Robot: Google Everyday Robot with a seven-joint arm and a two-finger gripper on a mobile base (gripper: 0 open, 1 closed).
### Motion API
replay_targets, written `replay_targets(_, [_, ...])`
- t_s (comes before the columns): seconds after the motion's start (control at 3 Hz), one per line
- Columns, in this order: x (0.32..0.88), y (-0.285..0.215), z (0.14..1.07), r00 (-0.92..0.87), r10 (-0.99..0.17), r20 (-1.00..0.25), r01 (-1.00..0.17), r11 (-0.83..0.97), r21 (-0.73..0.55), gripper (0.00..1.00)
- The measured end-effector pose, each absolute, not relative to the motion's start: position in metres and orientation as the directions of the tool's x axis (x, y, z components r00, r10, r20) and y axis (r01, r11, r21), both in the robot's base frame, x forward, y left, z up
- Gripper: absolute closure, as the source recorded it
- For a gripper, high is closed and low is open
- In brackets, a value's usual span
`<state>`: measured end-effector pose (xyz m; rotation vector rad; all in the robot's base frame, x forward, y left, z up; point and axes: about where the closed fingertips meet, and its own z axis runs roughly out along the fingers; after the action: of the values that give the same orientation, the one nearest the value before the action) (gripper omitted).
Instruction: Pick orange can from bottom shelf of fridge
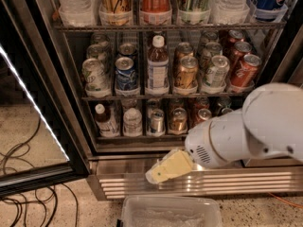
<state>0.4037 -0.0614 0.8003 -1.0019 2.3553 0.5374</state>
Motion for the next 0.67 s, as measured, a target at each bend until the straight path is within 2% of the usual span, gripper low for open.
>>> replay_targets(0.67, [0.347, 0.004, 0.68, -0.744, -0.322, -0.585, -0.609, 0.685, 0.398, 0.0])
